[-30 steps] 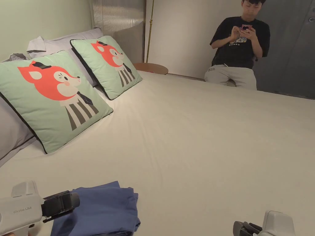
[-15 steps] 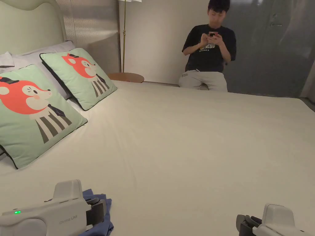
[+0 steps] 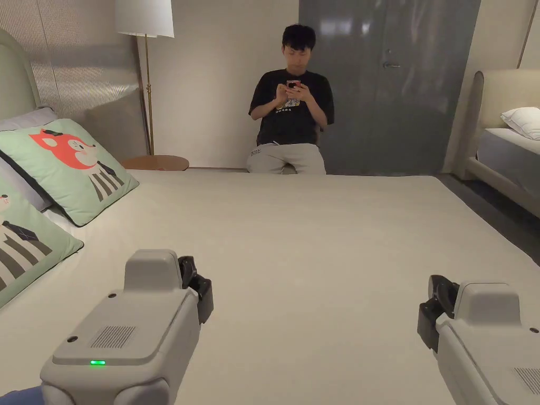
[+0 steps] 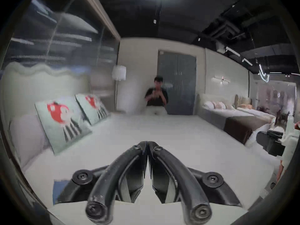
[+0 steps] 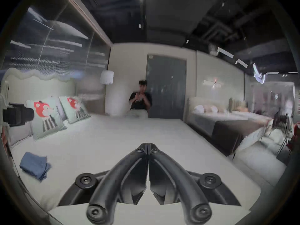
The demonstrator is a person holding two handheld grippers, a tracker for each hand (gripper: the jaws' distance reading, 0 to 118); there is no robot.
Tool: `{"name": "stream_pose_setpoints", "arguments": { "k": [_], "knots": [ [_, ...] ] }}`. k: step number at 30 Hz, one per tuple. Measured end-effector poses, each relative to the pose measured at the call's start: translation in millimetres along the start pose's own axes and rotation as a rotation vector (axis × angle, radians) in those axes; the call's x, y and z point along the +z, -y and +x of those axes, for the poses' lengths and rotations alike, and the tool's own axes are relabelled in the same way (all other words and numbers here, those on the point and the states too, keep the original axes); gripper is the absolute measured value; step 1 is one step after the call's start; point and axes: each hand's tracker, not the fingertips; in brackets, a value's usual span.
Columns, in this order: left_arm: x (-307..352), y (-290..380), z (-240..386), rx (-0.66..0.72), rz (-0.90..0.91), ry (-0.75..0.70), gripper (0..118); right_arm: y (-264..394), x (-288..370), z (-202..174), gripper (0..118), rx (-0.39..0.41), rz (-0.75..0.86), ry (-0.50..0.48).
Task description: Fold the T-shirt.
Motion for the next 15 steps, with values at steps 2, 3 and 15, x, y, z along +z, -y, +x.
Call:
{"name": "stream_pose_setpoints", "arguments": {
  "k": [2, 3, 15],
  "knots": [
    [-0.8, -11.8, 6.5, -0.025, 0.084, -0.016, 0, -11.1, 0.1, 3.3, 1, 0.009, 0.066, 0.023],
    [0.7, -16.4, 10.1, -0.046, 0.113, -0.023, 0, -16.7, 1.7, 4.5, 1, 0.012, 0.094, 0.035],
    [5.9, -13.1, 29.0, -0.093, 0.162, -0.039, 0, -32.6, 10.5, 4.3, 1, 0.024, 0.131, 0.039]
  ]
}}
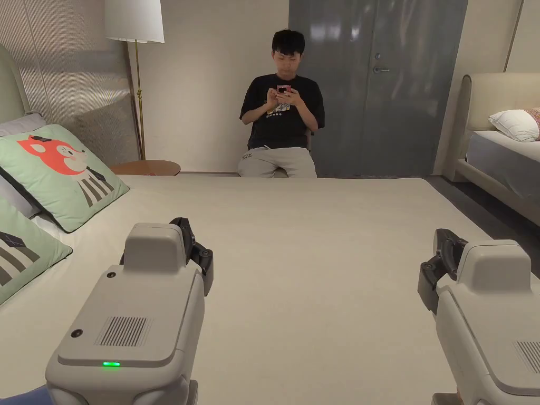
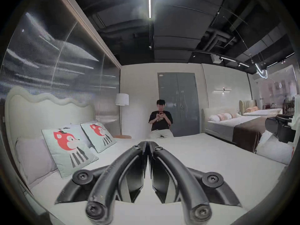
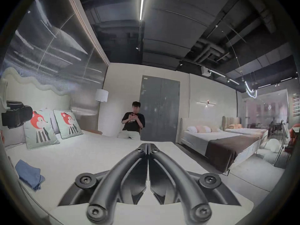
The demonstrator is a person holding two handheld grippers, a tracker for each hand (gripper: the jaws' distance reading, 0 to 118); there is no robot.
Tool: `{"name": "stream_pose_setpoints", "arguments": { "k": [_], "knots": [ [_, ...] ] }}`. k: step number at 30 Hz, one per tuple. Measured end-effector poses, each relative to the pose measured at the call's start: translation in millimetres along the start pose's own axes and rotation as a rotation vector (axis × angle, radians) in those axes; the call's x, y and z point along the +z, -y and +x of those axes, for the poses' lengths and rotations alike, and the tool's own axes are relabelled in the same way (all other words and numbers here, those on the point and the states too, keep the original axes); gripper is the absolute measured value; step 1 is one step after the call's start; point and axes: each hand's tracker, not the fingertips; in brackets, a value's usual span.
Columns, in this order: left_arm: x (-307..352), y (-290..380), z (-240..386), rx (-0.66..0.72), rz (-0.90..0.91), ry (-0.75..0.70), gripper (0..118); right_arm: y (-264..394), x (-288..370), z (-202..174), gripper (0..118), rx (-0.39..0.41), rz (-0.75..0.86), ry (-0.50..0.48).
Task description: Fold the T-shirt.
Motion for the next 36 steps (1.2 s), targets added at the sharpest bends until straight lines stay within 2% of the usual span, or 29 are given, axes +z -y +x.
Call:
{"name": "stream_pose_setpoints", "arguments": {
  "k": [15, 16, 17, 19, 20, 21, 22, 23, 24, 25, 36],
  "knots": [
    [-0.2, 2.6, 3.4, -0.014, -0.007, -0.005, 0, 2.5, 0.2, -1.2, 1, 0.005, -0.030, -0.012],
    [-0.3, 2.8, 3.7, -0.012, -0.007, -0.004, 1, 2.5, 0.4, -1.3, 1, 0.004, -0.032, -0.011],
    [-0.4, 3.2, 4.0, -0.009, -0.007, -0.006, 9, 2.6, 0.3, -1.3, 2, 0.002, -0.032, -0.011],
    [1.2, 3.1, 3.6, -0.002, -0.007, -0.006, 13, 3.5, -0.3, -1.1, 2, 0.001, -0.035, -0.007],
    [1.0, 3.2, 3.3, 0.003, -0.012, -0.004, 28, 3.8, -0.7, -0.8, 6, 0.000, -0.034, -0.005],
    [0.7, 3.4, 3.1, 0.006, -0.014, -0.003, 46, 3.7, -1.1, -0.5, 17, -0.001, -0.033, -0.005],
    [-0.8, 5.1, 2.1, 0.011, -0.014, -0.004, 64, 3.5, -2.1, 0.0, 38, -0.001, -0.034, -0.006],
    [-1.8, 6.2, 1.4, 0.013, -0.013, -0.003, 87, 5.8, -5.9, 1.1, 75, 0.001, -0.040, -0.007],
    [-2.4, 6.4, 1.0, 0.015, -0.015, 0.001, 103, 6.7, -8.1, 1.1, 101, 0.002, -0.047, -0.004],
    [-1.5, 6.9, -0.6, 0.019, -0.015, 0.009, 112, 7.8, -8.8, 0.6, 116, 0.006, -0.045, 0.003],
    [3.6, 4.2, 0.3, 0.032, 0.009, -0.015, 111, 6.4, -4.5, 1.0, 118, -0.004, -0.031, -0.013]
  ]
}}
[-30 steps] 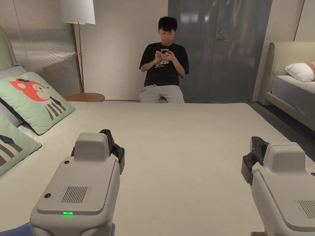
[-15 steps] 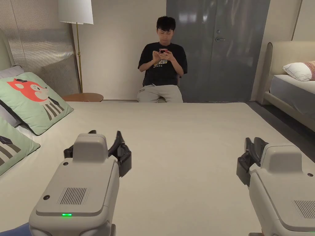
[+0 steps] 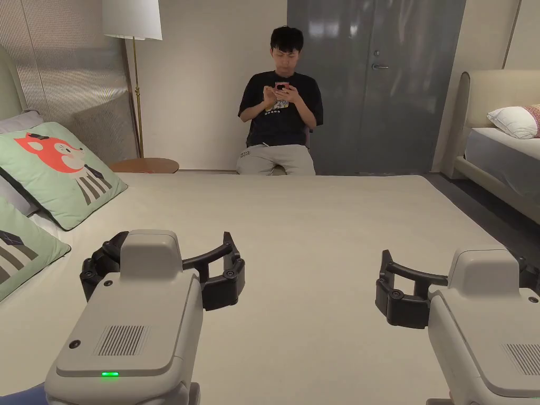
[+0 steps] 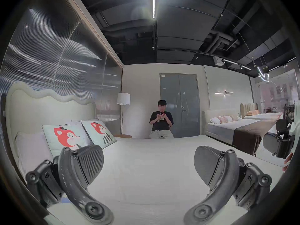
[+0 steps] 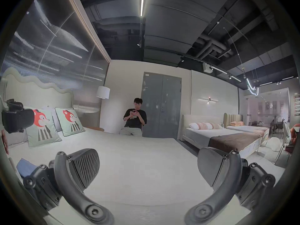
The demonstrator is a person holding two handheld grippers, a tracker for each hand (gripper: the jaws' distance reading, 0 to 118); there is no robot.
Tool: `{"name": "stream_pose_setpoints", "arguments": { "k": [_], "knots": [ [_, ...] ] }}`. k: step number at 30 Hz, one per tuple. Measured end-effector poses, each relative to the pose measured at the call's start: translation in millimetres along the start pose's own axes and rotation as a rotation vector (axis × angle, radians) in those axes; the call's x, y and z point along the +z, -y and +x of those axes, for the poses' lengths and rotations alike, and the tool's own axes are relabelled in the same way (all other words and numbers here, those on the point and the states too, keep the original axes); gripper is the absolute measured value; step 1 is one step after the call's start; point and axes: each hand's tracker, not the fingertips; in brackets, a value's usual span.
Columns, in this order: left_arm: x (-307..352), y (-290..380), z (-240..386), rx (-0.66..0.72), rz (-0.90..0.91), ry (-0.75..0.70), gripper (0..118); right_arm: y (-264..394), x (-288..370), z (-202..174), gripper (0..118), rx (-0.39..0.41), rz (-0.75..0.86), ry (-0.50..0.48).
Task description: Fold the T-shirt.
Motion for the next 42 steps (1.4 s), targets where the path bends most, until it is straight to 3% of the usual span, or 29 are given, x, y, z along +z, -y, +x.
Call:
{"name": "stream_pose_setpoints", "arguments": {
  "k": [42],
  "knots": [
    [6.1, 2.4, -3.3, 0.046, 0.060, -0.022, 111, -4.8, 9.0, -5.0, 118, -0.015, 0.017, 0.002]
  ]
}}
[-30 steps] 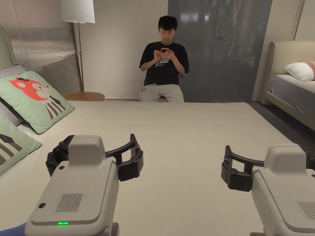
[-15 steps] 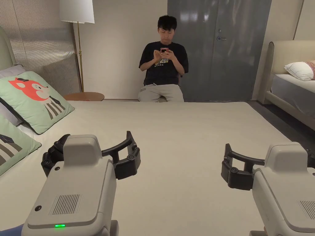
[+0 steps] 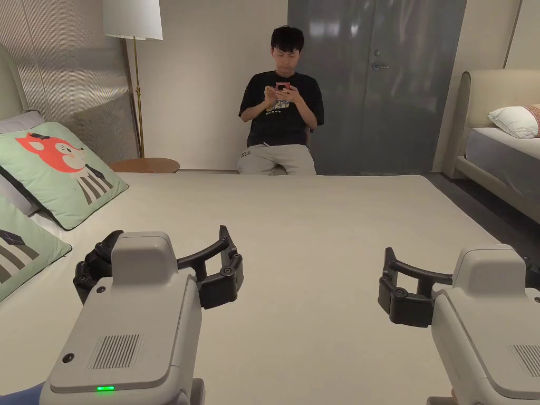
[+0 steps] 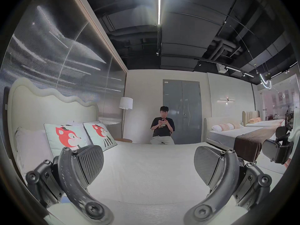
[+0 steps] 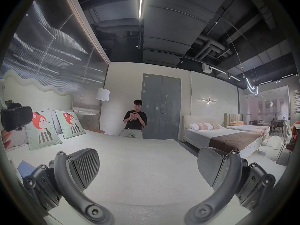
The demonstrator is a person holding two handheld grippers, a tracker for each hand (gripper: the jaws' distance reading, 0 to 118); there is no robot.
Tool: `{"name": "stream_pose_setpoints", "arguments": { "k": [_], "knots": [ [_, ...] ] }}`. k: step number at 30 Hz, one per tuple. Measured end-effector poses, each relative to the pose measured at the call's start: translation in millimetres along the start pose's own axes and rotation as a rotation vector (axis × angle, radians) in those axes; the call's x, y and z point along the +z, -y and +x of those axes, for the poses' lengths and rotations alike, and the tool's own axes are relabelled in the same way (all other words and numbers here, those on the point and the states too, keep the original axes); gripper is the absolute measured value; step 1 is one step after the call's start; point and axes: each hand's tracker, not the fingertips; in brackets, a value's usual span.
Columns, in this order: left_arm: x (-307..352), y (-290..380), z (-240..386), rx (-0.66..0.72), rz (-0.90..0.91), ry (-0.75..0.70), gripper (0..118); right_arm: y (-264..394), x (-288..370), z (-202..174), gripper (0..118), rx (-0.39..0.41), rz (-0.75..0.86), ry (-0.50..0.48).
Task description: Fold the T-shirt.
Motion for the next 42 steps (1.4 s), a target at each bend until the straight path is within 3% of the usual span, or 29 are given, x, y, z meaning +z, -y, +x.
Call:
{"name": "stream_pose_setpoints", "arguments": {
  "k": [9, 13, 20, 24, 30, 34, 42],
  "knots": [
    [0.6, 1.3, -0.6, 0.014, -0.012, 0.001, 111, 0.1, 0.2, 2.5, 118, -0.001, 0.017, -0.036],
    [1.3, -0.3, -0.6, 0.020, -0.006, -0.001, 111, -3.6, 0.0, 5.4, 118, -0.045, 0.006, -0.062],
    [3.2, -3.5, 0.1, 0.013, 0.007, 0.000, 111, -15.7, 9.1, 1.1, 118, -0.031, 0.028, -0.013],
    [4.2, -4.5, 0.8, 0.013, 0.010, 0.001, 111, -22.8, 7.7, 0.2, 118, -0.100, -0.045, 0.028],
    [4.5, -5.0, 2.2, 0.005, 0.012, 0.003, 111, -20.5, 7.9, -11.8, 118, 0.052, -0.057, 0.148],
    [5.1, -6.1, 3.3, 0.008, 0.015, 0.006, 111, -22.0, 9.3, -9.6, 118, -0.012, -0.063, 0.108],
    [5.4, -5.7, 4.6, 0.002, 0.013, 0.012, 111, -26.2, 13.0, -9.9, 118, -0.014, -0.047, 0.095]
  ]
}}
